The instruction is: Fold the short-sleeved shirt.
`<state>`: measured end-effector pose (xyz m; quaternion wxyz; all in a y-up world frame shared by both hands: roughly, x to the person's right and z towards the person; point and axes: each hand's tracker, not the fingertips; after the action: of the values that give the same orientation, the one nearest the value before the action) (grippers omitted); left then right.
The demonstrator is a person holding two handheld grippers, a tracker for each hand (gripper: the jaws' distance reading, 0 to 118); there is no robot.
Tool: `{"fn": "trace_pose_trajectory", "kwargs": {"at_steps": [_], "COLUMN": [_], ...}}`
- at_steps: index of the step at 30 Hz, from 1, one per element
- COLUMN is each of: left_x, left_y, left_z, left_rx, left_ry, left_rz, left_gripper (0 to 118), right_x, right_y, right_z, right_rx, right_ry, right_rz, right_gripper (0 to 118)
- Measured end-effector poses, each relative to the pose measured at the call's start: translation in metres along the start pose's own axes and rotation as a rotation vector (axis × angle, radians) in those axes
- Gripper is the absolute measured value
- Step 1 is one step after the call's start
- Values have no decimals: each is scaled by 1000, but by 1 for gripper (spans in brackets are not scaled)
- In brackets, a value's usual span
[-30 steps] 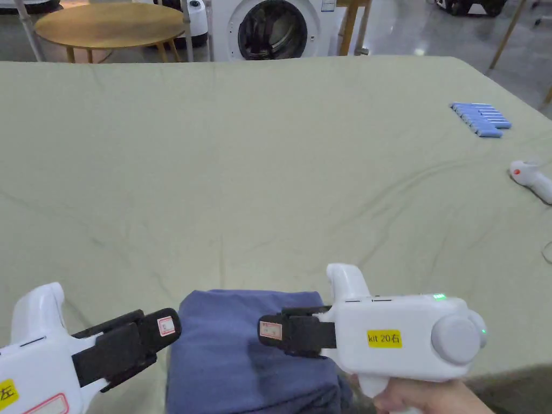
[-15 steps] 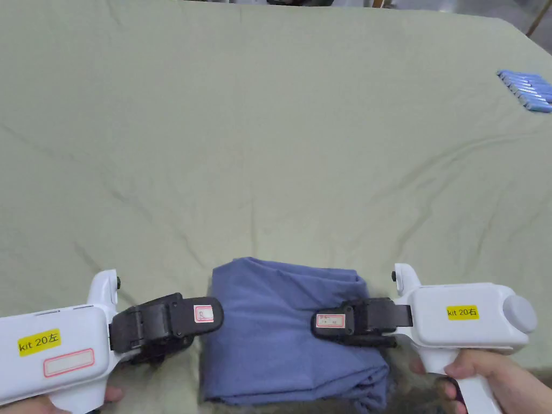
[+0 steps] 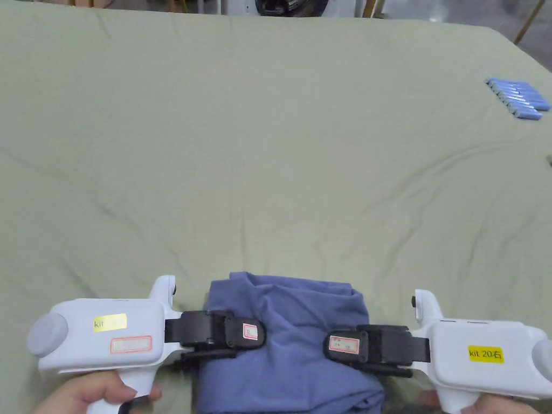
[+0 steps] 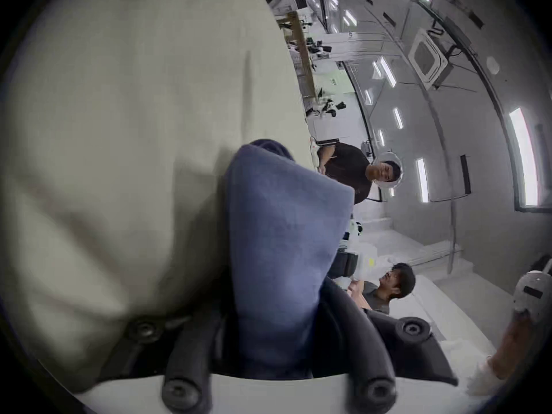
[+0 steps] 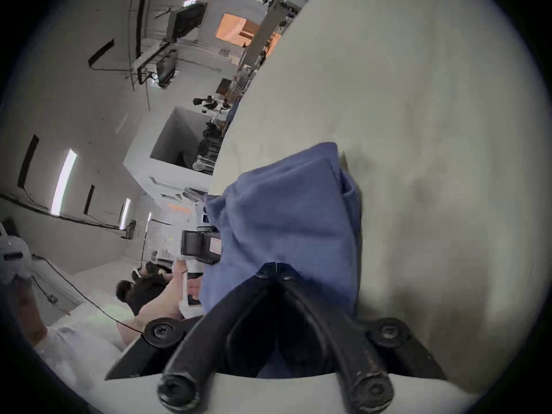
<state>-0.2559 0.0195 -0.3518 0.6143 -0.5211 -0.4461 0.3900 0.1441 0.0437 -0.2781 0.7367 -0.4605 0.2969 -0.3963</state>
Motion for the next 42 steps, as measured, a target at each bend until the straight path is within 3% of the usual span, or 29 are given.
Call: {"fn": "trace_pose_trajectory", "kwargs": {"at_steps": [2, 4, 9, 13, 16, 20, 22, 27, 28, 29, 30, 32, 34, 37, 41, 42], "left_x": [18, 35, 73, 96, 95, 42, 12, -8, -9, -6, -4, 0, 17, 57, 102, 105], "left_y": [1, 2, 15, 29, 39, 54, 59, 54, 53, 49, 46, 45, 38, 30, 13, 9], "left_z": [22, 52, 174, 278, 338, 397, 427, 471, 471, 475, 474, 472, 469, 455, 404, 386], "left_rx": [7, -9, 43, 54, -33, -166, -192, 14, 22, 12, 26, 5, 10, 215, 388, 399], "left_ry": [108, 147, 382, 717, 1077, 1608, 1727, 1684, 1670, 1676, 1729, 1867, 1903, 1790, 1446, 1365], "left_rz": [-60, -119, -172, -202, -300, -275, -156, -4, -18, -36, -64, -63, -137, -193, -215, -199], "left_gripper": [17, 17, 17, 17, 17, 17, 17, 17, 17, 21, 41, 101, 104, 104, 101, 95], "right_x": [-18, -34, -71, -90, -103, -122, -128, -139, -112, -112, -111, -108, -106, -105, -106, -106], "right_y": [-11, -22, -37, -38, -29, -13, -8, -3, -37, -37, -36, -37, -37, -40, -39, -35], "right_z": [8, 15, 20, 6, -14, -45, -56, -63, -6, -4, -2, 2, 4, 7, 12, 13], "right_rx": [38, 42, 18, 30, 19, -20, -23, -18, -23, -25, -24, -28, -27, -17, 33, 38], "right_ry": [13, 101, 109, 177, 191, 179, 191, 180, 171, 159, 148, 138, 117, 66, -36, -76], "right_rz": [13, 37, 128, 133, 146, 200, 210, 239, 242, 247, 249, 247, 258, 307, 329, 330], "right_gripper": [0, 0, 0, 0, 0, 0, 0, 0, 0, 0, 0, 0, 0, 0, 0, 0]}}
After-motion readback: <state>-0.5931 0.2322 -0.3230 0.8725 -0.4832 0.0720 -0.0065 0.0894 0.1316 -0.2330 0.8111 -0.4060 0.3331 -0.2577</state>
